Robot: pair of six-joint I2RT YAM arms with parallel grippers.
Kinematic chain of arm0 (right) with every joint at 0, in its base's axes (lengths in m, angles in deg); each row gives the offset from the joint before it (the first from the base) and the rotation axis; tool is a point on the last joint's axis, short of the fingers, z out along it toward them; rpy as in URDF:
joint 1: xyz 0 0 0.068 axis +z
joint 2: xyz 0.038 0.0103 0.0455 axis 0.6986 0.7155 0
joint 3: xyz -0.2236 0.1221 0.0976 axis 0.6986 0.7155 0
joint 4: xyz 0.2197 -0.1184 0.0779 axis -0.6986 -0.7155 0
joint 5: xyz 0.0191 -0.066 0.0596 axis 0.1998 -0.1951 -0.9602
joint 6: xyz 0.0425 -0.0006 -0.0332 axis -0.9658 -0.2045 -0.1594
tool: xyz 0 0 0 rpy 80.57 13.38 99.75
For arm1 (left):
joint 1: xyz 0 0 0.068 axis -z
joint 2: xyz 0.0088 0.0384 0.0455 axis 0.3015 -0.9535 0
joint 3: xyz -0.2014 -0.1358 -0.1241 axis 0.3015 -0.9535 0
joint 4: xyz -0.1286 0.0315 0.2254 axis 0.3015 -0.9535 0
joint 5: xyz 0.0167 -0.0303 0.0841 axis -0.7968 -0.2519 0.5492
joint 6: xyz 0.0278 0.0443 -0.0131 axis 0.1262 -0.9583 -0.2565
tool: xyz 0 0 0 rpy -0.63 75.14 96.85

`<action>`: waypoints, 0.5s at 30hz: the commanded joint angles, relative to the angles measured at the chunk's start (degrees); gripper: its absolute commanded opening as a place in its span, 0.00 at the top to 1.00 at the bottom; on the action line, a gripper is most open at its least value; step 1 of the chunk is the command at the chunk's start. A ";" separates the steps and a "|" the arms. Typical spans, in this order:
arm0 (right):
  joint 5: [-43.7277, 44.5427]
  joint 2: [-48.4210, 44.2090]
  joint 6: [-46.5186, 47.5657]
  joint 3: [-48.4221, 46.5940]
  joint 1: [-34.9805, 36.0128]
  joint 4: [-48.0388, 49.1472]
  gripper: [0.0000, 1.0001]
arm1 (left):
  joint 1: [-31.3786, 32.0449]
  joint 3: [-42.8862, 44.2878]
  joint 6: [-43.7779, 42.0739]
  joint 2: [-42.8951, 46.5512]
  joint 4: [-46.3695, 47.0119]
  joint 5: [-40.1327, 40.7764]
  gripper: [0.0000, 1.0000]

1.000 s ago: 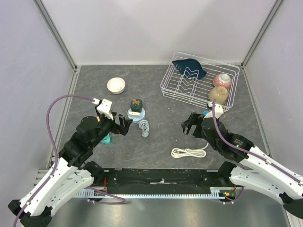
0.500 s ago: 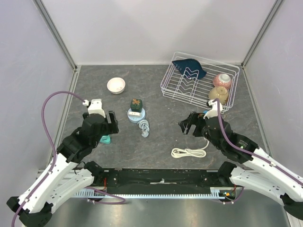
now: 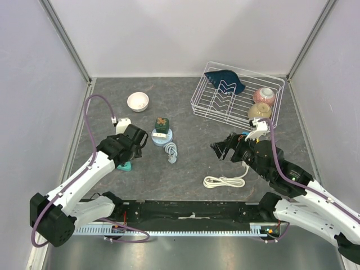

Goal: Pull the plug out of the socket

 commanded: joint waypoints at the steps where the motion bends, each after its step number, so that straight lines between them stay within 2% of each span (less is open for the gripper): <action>1: -2.29 0.29 0.54 0.76 0.25 3.35 0.03 | -3.13 0.86 3.11 -0.20 1.61 2.55 0.23; 7: -1.33 0.91 0.71 1.47 0.17 4.41 0.03 | -9.28 -0.37 2.22 -3.53 3.73 -1.49 0.25; 15: -1.50 3.63 0.45 1.47 0.25 6.17 0.04 | -9.64 -2.65 4.42 -8.54 6.01 -2.90 0.30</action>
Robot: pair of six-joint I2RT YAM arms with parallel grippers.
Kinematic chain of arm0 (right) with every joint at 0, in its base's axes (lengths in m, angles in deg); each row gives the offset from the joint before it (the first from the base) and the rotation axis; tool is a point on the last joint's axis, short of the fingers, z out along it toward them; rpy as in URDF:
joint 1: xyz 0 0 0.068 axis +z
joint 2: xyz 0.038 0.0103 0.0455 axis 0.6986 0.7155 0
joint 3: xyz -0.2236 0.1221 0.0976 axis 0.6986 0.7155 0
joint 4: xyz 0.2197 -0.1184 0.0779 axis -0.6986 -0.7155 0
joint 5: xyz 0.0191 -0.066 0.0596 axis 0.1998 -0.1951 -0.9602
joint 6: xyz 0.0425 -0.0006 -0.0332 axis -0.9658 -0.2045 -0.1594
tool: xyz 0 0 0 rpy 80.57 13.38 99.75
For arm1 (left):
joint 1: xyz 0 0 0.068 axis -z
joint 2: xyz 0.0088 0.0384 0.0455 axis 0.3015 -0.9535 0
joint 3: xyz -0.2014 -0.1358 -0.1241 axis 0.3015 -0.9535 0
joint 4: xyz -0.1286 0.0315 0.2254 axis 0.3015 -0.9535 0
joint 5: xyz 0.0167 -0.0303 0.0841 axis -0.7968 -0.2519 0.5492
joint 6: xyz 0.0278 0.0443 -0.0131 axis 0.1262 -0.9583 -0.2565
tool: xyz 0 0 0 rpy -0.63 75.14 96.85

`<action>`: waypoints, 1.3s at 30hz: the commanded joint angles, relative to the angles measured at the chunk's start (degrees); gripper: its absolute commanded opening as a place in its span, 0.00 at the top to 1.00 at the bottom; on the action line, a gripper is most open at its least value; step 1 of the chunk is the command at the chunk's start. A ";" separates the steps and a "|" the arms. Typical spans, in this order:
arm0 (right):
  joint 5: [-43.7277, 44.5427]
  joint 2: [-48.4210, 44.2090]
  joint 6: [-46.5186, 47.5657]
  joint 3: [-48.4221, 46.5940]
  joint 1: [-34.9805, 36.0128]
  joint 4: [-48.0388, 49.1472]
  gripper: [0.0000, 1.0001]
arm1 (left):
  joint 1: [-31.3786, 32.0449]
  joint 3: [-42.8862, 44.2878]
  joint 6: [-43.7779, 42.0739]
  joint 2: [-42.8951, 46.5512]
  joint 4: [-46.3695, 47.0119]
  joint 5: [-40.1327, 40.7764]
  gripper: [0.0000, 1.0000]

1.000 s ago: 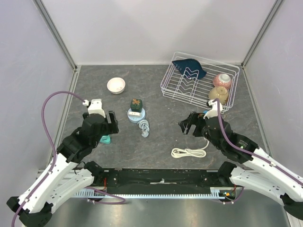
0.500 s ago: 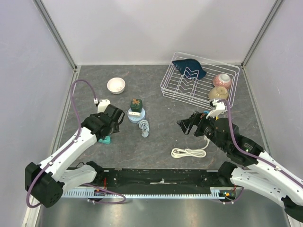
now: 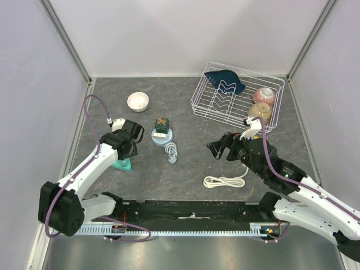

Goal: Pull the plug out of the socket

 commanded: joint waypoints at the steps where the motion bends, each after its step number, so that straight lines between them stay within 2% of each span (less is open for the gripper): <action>1: -0.39 1.29 0.03 0.33 0.17 2.98 0.05 | -0.24 -2.26 4.09 -3.64 3.39 -0.30 0.30; 3: -0.48 2.17 0.12 0.07 0.25 3.24 0.05 | -0.24 -2.79 5.06 -4.71 3.48 -0.21 0.38; 4: -0.56 2.44 0.29 -0.19 0.17 3.16 0.05 | -0.24 -2.62 5.15 -5.15 3.31 -0.13 0.46; 9: -0.74 4.02 -0.14 -0.46 0.25 5.08 0.05 | -0.24 -2.70 4.10 -4.80 4.36 -0.74 0.48; 11: -1.62 4.98 -1.02 -0.02 0.17 7.27 0.06 | -0.24 -2.97 3.57 -4.80 4.71 -1.70 0.54; 12: -2.14 5.25 -1.37 0.76 0.25 8.16 0.06 | -0.24 -2.97 3.13 -4.45 4.97 -1.88 0.60; 13: -2.67 5.69 -1.81 1.21 0.25 9.21 0.06 | -0.24 -2.97 2.87 -4.01 5.24 -2.58 0.74; 16: -5.57 8.32 -3.39 3.66 0.25 15.53 0.07 | -0.24 -2.79 1.02 -0.94 5.50 -5.30 0.98; 22: -14.35 18.50 -9.45 8.77 0.43 34.69 0.13 | -0.33 -3.84 -1.88 9.15 7.34 -12.76 0.98; 24: -15.68 25.27 -10.07 8.60 1.30 39.97 0.14 | -0.42 -4.19 -2.14 11.19 7.79 -14.27 0.98; 33: -15.68 51.02 -15.70 0.34 12.11 55.00 0.21 | -0.68 -6.39 0.23 18.05 8.57 -24.90 0.98; 37: -17.96 60.86 -17.89 -2.83 13.35 61.06 0.23 | -0.94 -7.18 0.41 19.63 8.67 -28.60 0.98; 39: -20.33 63.60 -19.64 -3.27 13.26 67.03 0.23 | -0.95 -7.27 -0.03 20.07 8.40 -29.13 0.98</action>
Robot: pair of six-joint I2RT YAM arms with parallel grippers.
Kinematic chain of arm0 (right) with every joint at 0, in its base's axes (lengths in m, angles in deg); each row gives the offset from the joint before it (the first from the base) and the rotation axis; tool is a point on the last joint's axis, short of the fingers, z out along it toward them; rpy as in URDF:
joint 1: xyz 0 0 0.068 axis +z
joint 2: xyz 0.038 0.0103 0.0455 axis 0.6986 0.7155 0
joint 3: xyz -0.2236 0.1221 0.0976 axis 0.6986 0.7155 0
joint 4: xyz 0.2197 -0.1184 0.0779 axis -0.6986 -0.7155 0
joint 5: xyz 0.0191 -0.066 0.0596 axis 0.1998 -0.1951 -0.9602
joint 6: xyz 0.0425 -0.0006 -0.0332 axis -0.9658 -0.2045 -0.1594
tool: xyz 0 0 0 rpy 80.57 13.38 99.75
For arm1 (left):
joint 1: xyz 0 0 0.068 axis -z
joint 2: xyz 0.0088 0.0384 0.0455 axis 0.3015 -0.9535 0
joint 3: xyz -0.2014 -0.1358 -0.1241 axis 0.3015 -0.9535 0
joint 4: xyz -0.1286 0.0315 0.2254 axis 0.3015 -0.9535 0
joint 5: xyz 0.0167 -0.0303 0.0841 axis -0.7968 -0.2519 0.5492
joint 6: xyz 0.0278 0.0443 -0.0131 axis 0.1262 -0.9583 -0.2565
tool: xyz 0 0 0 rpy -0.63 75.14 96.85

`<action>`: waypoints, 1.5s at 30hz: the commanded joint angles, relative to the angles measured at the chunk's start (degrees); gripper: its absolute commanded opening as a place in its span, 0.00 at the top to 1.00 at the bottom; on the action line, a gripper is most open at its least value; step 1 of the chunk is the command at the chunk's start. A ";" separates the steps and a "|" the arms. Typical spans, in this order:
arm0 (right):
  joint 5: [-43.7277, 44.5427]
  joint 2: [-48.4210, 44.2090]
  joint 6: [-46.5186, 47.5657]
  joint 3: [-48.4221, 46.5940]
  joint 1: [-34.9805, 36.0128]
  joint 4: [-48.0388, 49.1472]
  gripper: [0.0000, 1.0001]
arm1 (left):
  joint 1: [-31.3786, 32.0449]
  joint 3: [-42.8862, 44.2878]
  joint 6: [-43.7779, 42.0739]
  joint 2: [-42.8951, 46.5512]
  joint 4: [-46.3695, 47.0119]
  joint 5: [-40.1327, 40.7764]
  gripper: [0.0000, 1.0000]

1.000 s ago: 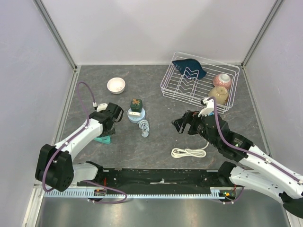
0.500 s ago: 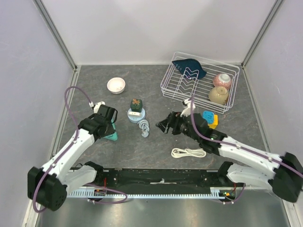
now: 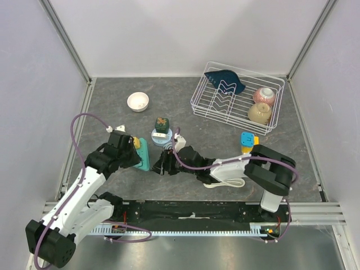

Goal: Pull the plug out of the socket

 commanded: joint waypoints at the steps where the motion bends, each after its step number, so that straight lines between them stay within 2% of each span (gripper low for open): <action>1: -4.03 6.53 -4.53 -3.01 0.21 15.40 0.24 | -0.40 0.22 0.27 2.28 3.20 -4.30 0.98; 8: -6.58 12.61 -5.23 -7.84 0.13 17.34 0.30 | -0.49 0.40 0.27 3.51 2.59 -5.97 0.98; 14: -5.79 14.81 -6.29 -6.97 0.13 21.56 0.46 | -0.40 0.58 0.18 4.04 2.32 -6.32 0.98; 15: -5.71 14.99 -6.29 -6.79 0.04 21.91 0.53 | -0.40 0.49 0.27 3.95 2.23 -6.23 0.98; 17: -5.53 15.60 -6.55 -6.44 0.13 22.44 0.61 | -0.40 0.49 0.36 3.86 2.32 -6.06 0.98; 18: -5.44 15.69 -6.64 -6.18 0.13 22.70 0.72 | -0.40 0.49 0.36 3.78 2.23 -5.88 0.98; 21: -5.35 16.04 -7.34 -5.04 0.13 24.11 0.88 | -0.40 0.75 0.36 3.77 1.88 -4.22 0.98; 23: -4.30 16.05 -7.78 -3.72 0.13 24.46 0.93 | -0.49 0.75 0.45 3.78 1.88 -3.60 0.98; 24: -3.78 16.05 -8.48 -3.19 0.04 24.55 0.99 | -0.40 0.92 0.62 3.86 1.53 -2.73 0.98; 30: -0.35 16.57 -13.05 -1.43 0.13 23.07 1.00 | -0.40 1.45 2.29 4.74 0.74 1.06 0.98; 33: 0.09 17.36 -14.20 -3.71 0.39 17.35 1.00 | -0.49 0.58 4.49 6.06 1.44 1.41 0.98; 37: 2.90 17.89 -14.20 -4.42 0.92 9.54 1.00 | -0.49 2.85 2.03 5.19 0.04 5.36 0.98; 39: 3.17 18.33 -13.68 -4.15 1.00 9.08 1.00 | -0.49 3.91 1.68 4.31 -0.93 6.16 0.98; 43: 5.18 18.59 -12.71 -5.02 1.27 3.84 1.00 | -0.49 3.13 3.07 4.48 1.08 2.57 0.98; 45: 6.24 18.25 -11.40 -5.03 1.62 1.97 1.00 | -1.27 1.72 3.52 5.09 4.23 -2.16 0.98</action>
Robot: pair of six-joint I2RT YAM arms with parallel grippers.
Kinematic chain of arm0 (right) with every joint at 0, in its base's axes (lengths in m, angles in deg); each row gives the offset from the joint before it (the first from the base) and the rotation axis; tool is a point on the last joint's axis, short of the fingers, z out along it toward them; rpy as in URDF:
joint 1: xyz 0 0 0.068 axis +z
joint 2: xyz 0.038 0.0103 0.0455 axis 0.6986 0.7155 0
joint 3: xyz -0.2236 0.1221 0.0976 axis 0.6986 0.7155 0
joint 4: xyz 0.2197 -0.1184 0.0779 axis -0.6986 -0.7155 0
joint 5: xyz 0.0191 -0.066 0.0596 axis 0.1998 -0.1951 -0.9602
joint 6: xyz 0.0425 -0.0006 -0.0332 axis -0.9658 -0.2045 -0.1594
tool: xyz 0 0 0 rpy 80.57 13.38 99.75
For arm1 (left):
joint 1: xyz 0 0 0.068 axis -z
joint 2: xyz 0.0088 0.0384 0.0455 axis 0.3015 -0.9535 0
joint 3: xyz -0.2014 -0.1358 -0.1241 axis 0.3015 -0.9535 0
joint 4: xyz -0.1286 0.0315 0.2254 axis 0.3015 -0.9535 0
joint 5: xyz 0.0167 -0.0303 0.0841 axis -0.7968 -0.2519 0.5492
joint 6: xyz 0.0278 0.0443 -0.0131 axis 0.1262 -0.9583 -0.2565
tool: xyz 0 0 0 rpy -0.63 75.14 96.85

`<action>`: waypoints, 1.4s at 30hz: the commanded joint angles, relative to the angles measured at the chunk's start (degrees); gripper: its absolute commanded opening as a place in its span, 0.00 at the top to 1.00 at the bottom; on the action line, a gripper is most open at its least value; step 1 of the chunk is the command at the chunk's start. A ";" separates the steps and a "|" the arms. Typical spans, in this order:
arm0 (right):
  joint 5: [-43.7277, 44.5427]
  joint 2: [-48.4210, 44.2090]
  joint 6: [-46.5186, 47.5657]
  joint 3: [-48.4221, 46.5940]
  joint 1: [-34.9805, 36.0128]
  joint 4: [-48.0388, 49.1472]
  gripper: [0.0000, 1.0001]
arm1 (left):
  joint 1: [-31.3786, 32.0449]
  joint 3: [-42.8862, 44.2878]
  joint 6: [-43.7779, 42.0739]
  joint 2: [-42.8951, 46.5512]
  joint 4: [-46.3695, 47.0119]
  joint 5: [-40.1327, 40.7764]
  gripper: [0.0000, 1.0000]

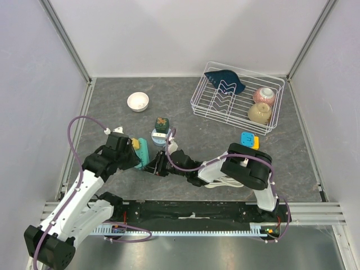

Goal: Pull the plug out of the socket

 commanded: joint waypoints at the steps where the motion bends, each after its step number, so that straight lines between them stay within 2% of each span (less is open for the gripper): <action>1: 7.62 2.22 3.25 1.20 -0.19 -14.61 1.00 | -1.41 1.89 1.66 1.79 6.53 -0.81 0.98; 5: 6.75 1.96 3.52 3.83 -0.19 -12.06 1.00 | -1.58 3.65 1.31 -0.05 3.37 4.72 0.98; 9: 5.09 2.57 3.87 5.59 -0.19 -7.76 1.00 | -2.64 2.68 1.84 0.12 4.59 0.60 0.98; 14: 0.08 3.01 6.07 5.68 -0.11 -1.96 1.00 | -2.90 4.70 2.28 -0.40 2.14 6.29 0.98; 20: -3.97 1.52 8.00 6.56 0.16 2.53 1.00 | -7.99 6.28 -1.85 -3.91 4.15 10.70 0.98; 23: -5.38 1.34 8.61 6.65 0.60 4.29 1.00 | -12.91 6.81 -3.95 -9.09 6.17 9.47 0.98; 26: -6.61 1.25 9.58 7.08 0.86 6.13 1.00 | -17.22 7.51 -6.24 -14.46 9.68 4.82 0.98; 30: -7.32 0.38 10.90 7.97 1.04 7.54 1.00 | -22.14 7.69 -8.18 -20.17 13.55 -5.18 0.97; 34: -7.75 -0.07 11.69 7.97 1.04 7.02 1.00 | -26.72 5.94 -8.88 -24.48 18.29 -11.88 0.88; 37: -8.28 0.02 11.61 7.97 1.12 7.28 1.00 | -28.21 5.32 -9.67 -27.64 19.71 -16.19 0.68; 38: -8.28 -0.06 11.69 7.97 1.04 7.28 1.00 | -28.30 5.15 -9.67 -28.52 20.41 -16.46 0.58; 42: -8.37 0.02 11.78 7.97 1.04 7.19 1.00 | -28.74 4.00 -9.85 -29.67 21.73 -15.85 0.45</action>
